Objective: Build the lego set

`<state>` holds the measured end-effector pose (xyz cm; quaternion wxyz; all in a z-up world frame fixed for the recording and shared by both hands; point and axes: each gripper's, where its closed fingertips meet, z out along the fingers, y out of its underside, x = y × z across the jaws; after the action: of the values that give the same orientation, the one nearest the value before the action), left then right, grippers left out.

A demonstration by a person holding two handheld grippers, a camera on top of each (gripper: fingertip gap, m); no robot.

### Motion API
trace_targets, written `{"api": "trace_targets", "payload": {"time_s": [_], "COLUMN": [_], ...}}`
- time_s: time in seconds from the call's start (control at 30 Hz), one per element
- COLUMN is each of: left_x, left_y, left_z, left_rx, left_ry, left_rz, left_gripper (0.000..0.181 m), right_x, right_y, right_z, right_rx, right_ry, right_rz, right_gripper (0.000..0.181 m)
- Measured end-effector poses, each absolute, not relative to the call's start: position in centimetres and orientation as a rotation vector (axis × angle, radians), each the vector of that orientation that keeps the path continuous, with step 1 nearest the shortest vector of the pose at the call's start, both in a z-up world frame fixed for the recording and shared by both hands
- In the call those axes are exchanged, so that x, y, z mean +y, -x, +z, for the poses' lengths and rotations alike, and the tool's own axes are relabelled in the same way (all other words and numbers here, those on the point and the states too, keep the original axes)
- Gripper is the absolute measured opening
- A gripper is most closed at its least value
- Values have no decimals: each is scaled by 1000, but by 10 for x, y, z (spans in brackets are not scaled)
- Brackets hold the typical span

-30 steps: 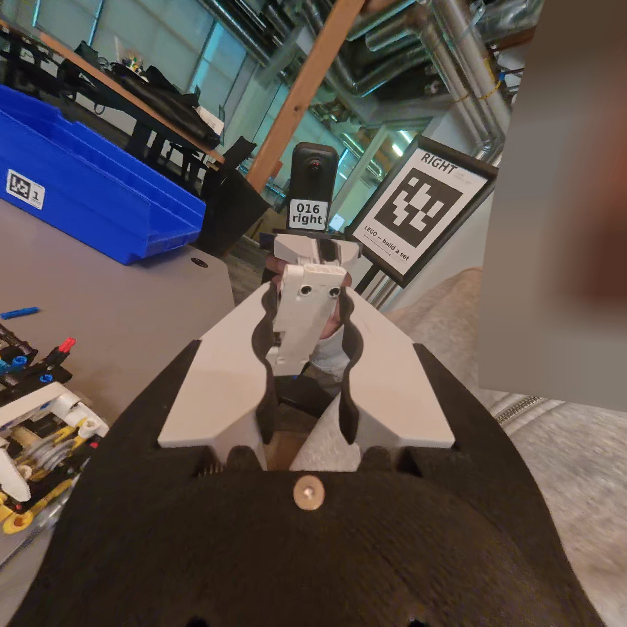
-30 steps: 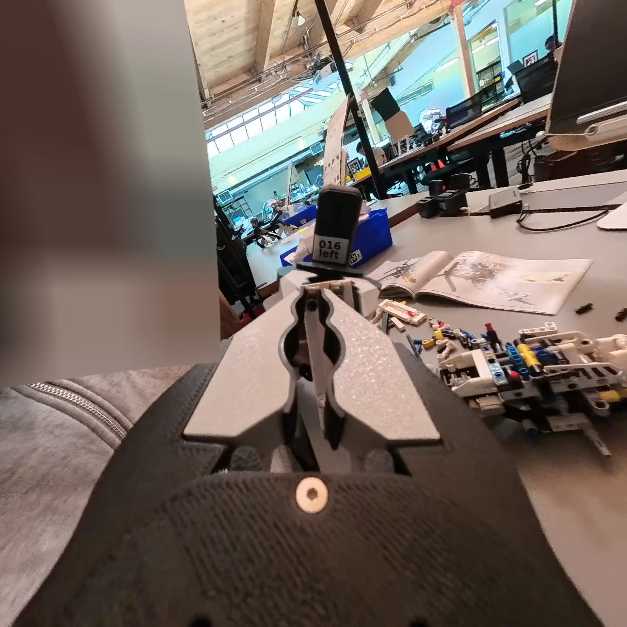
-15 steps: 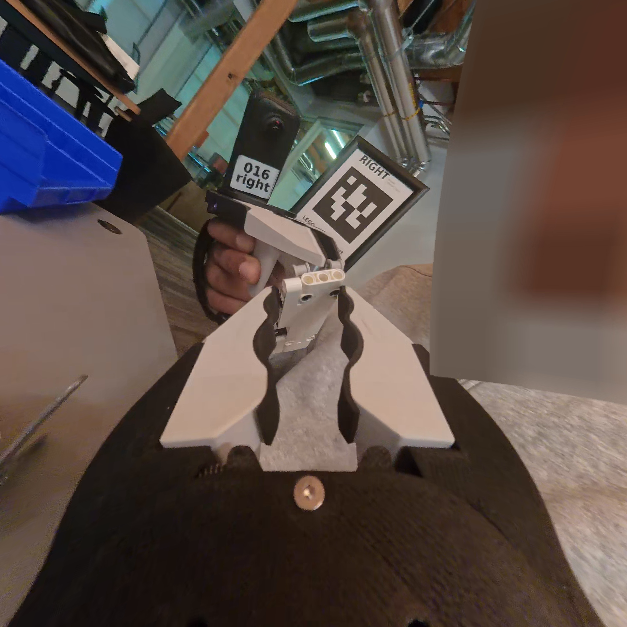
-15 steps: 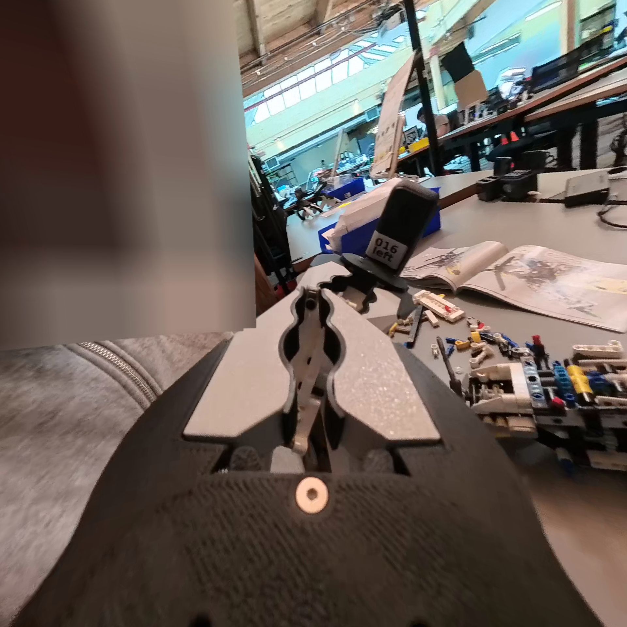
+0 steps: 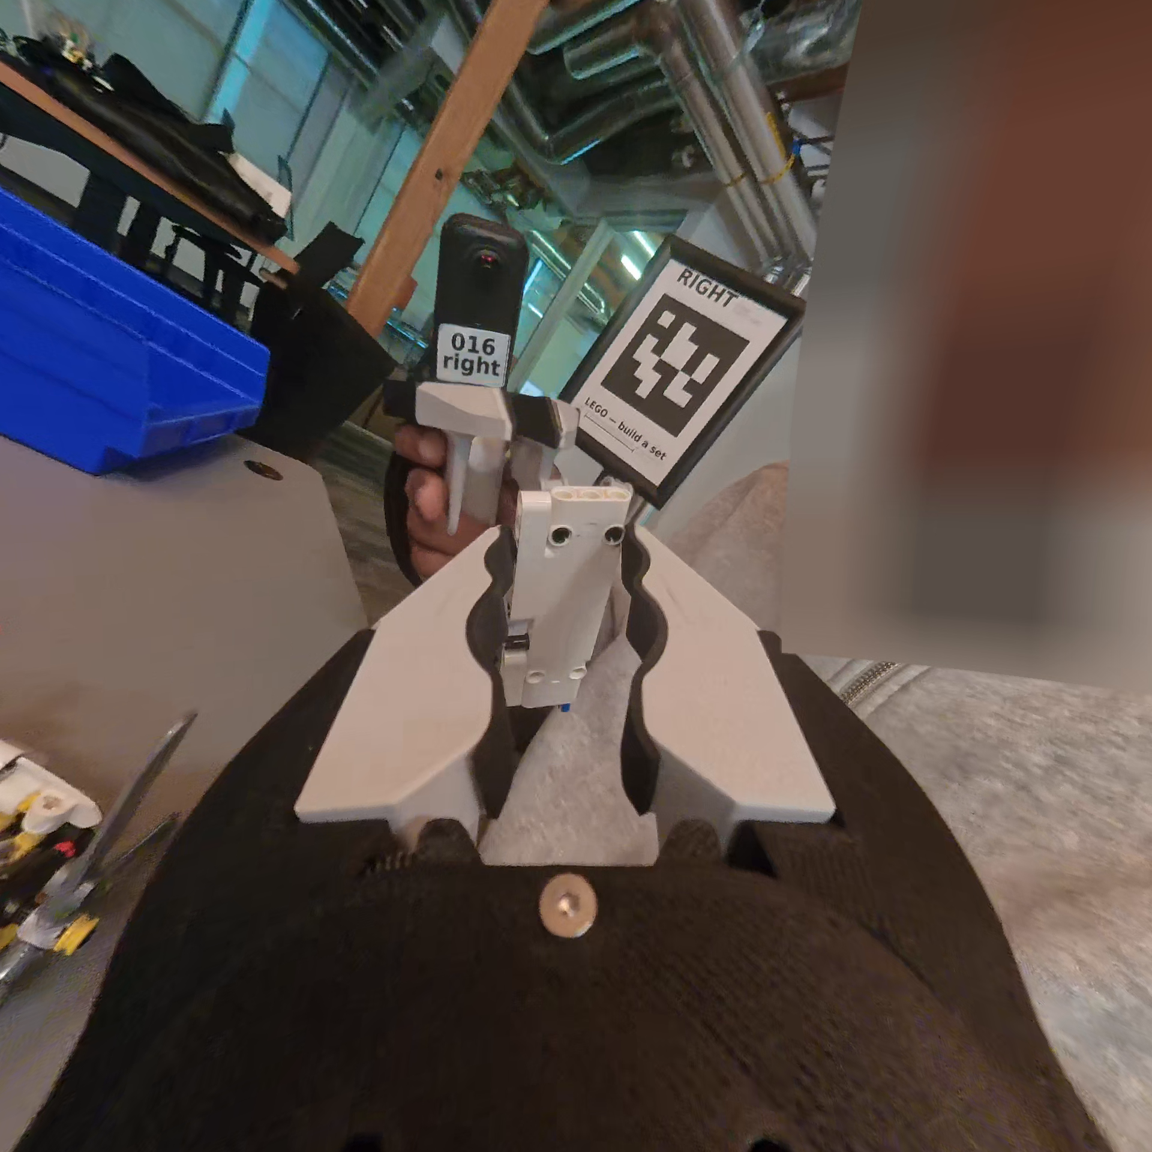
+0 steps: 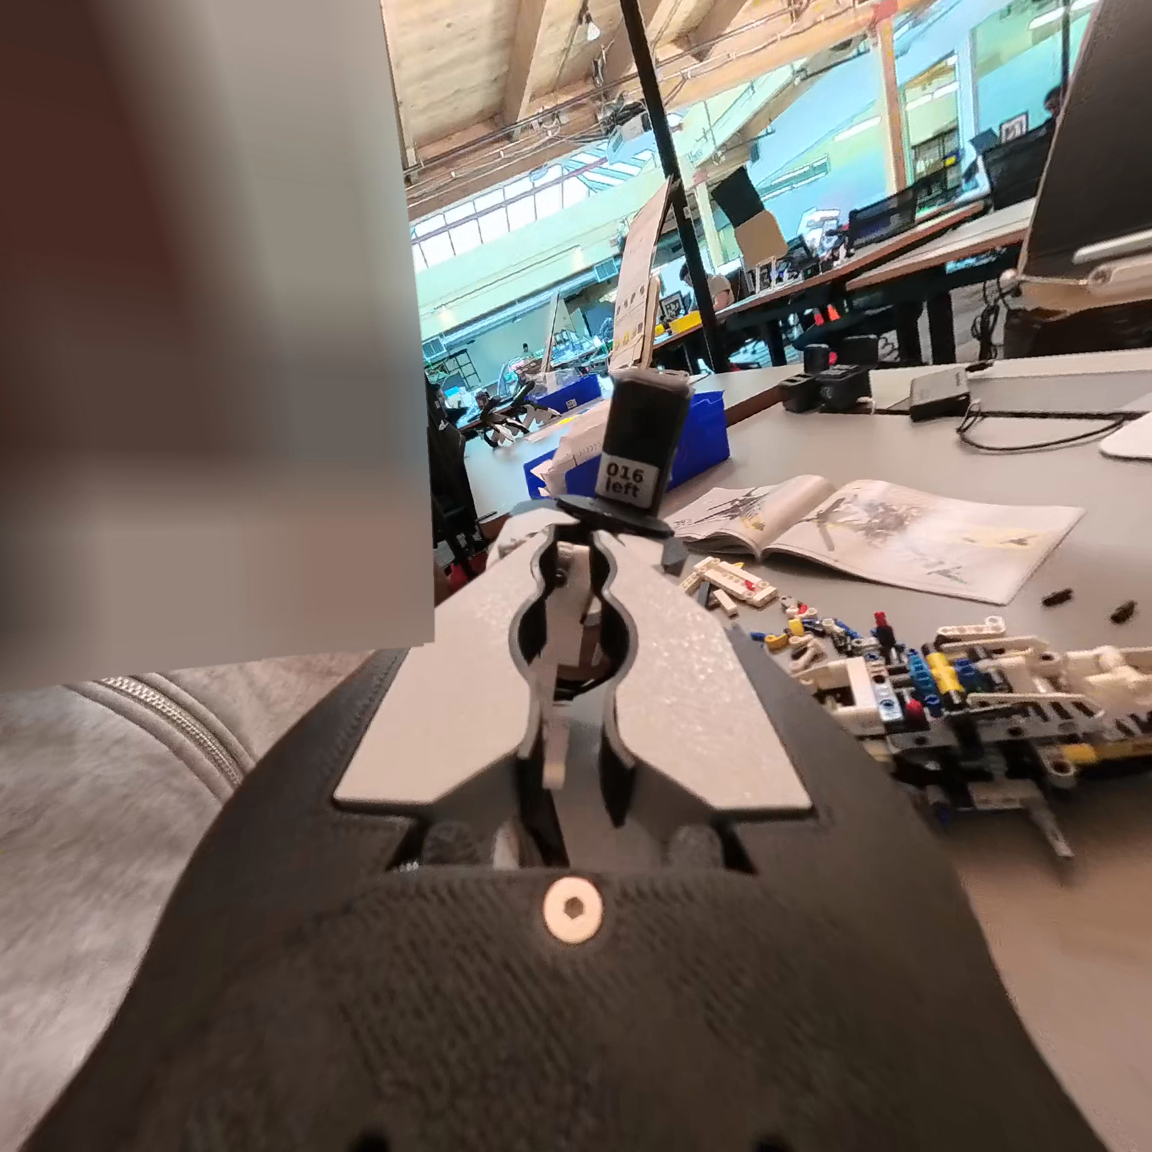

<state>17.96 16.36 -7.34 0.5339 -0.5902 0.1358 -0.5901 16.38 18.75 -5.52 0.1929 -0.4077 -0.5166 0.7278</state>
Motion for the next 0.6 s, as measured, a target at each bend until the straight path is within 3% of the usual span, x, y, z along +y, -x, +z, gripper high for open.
{"api": "trace_targets", "payload": {"time_s": [0.03, 0.37, 0.6], "left_x": [164, 165, 176], "left_y": [-179, -184, -183], "left_z": [-74, -81, -93], "left_rx": [322, 367, 440], "left_ry": [1412, 1474, 1576], "left_rz": [-1401, -1320, -965], "left_gripper": [32, 32, 31], "right_x": [185, 172, 173], "right_y": [-163, -159, -154], "right_z": [-57, -68, -75], "right_rx": [-1453, -1537, -1493], "right_ry": [1154, 1205, 1327], "right_rz": [2051, 2070, 2038], "right_gripper": [10, 6, 0]}}
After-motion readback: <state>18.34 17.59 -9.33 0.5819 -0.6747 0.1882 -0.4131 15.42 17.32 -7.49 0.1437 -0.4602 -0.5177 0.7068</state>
